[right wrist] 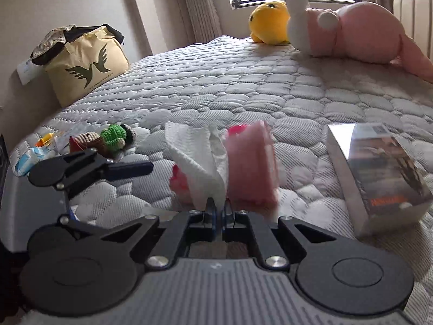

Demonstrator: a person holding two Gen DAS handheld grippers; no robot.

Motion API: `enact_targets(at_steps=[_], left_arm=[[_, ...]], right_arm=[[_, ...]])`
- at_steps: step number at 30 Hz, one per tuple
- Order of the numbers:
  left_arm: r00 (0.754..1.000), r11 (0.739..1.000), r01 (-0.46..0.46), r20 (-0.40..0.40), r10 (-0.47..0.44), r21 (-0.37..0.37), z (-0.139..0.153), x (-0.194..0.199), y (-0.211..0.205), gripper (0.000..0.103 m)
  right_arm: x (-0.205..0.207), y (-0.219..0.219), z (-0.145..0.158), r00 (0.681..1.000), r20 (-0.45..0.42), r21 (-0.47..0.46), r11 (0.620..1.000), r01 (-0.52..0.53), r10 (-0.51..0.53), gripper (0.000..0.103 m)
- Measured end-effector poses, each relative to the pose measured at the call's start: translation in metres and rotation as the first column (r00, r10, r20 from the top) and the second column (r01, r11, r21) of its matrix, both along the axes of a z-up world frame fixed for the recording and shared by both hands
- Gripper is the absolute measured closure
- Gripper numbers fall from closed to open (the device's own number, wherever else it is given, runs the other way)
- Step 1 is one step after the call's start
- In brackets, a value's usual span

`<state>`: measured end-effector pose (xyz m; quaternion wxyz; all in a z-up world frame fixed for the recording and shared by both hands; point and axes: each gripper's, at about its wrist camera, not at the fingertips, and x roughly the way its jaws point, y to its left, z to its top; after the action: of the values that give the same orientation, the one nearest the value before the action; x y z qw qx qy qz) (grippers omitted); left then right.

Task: Clean container
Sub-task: 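Hold the pink toy in the left tool while the right tool wipes its base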

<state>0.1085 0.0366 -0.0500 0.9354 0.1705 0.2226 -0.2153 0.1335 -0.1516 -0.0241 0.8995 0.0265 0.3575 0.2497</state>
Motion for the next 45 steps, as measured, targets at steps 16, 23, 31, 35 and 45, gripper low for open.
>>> enact_targets(at_steps=[16,23,31,35,45], left_arm=[[0.985,0.925,0.144,0.037,-0.168,0.352,0.005,0.054,-0.120,0.008],[0.989,0.952,0.094,0.086,-0.124,0.291,-0.009,0.060,-0.110,0.018],[0.990,0.994,0.014,0.139,0.000,-0.105,0.025,0.002,-0.029,0.066],[0.983,0.995,0.061,0.177,-0.046,-0.081,0.023,-0.015,-0.018,0.061],[0.963,0.977,0.196,0.174,-0.208,0.082,0.024,-0.021,-0.033,0.008]], right_arm=[[-0.048,-0.134,0.010,0.967,0.027,0.285,0.929,0.235,-0.253,0.098],[-0.057,-0.158,0.001,0.953,0.003,0.333,0.899,0.286,-0.304,0.098],[-0.060,-0.133,0.030,0.966,0.057,0.343,0.914,0.217,-0.251,0.098],[-0.054,-0.103,0.052,0.972,0.105,0.323,0.932,0.166,-0.210,0.098],[-0.062,-0.106,0.037,0.976,0.065,0.306,0.935,0.180,-0.209,0.098]])
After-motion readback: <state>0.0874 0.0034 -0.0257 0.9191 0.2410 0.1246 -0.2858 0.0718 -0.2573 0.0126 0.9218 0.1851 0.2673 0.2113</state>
